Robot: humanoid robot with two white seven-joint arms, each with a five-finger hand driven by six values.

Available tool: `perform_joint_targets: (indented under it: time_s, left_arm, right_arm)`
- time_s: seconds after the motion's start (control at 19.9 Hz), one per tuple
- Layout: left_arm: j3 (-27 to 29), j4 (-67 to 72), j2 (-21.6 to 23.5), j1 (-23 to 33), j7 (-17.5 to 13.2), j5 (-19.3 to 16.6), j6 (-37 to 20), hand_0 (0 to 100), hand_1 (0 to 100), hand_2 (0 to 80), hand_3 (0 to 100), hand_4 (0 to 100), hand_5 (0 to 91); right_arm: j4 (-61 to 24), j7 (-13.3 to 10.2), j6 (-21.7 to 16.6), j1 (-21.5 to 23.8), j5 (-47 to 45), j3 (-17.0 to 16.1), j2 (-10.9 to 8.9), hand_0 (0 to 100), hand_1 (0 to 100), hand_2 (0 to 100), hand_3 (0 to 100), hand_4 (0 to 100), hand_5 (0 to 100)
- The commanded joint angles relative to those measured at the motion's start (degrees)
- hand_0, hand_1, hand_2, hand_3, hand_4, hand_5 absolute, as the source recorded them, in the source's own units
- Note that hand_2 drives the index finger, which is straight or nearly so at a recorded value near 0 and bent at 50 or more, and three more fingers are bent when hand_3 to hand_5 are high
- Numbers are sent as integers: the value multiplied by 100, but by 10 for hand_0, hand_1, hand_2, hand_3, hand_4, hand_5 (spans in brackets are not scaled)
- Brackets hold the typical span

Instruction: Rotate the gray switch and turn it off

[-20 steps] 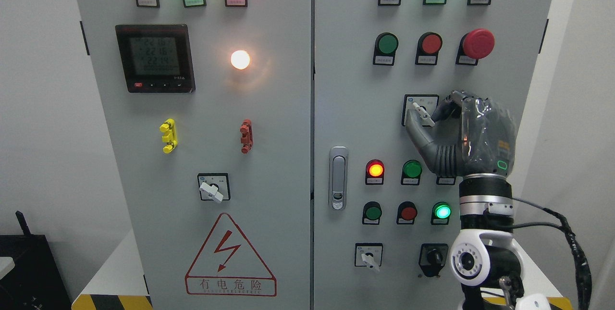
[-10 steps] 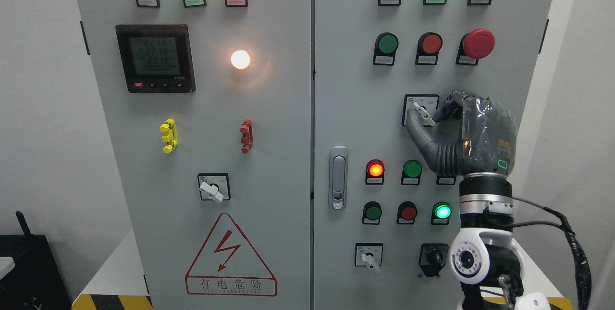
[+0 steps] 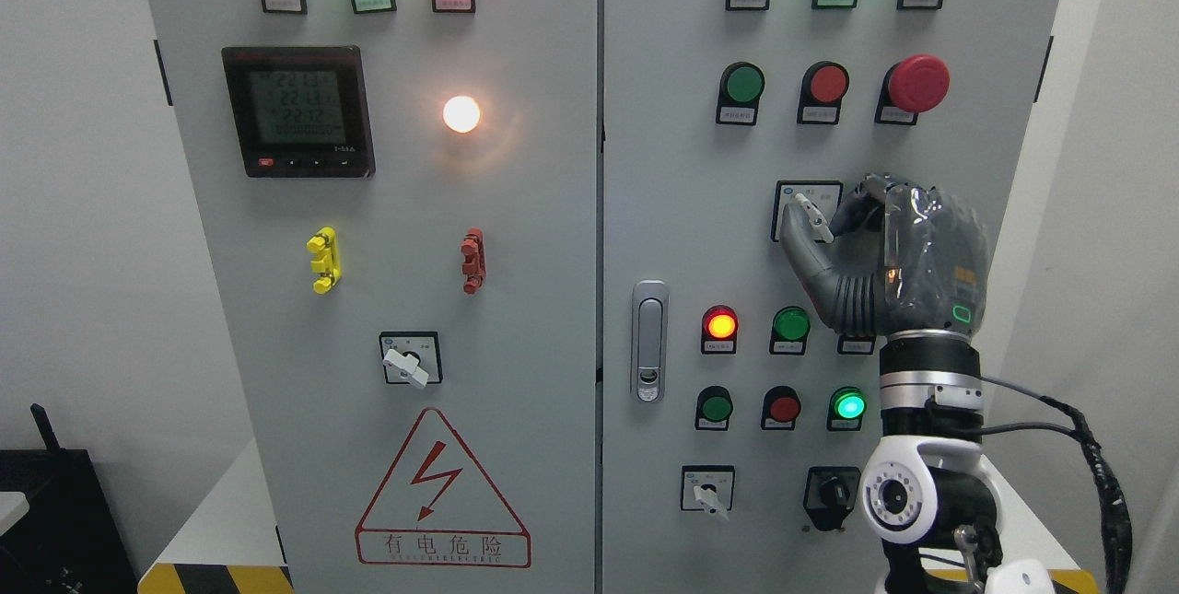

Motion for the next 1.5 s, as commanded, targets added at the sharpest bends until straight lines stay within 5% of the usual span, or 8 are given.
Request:
perform_joint_targets:
  time_s: [0.0,1.45]
  left_arm:
    - [185,132,0,-1,25,-44,5,120,389,0,0,0,0]
    - [176,132,0,-1,16,-44,5,120,389,0,0,0,0]
  right_arm:
    - [3,1,-2,-3,0,8,0,427,353,740,757,670,736]
    - [56,1,25,-47,0,96,9,483,327,788,812,693,756]
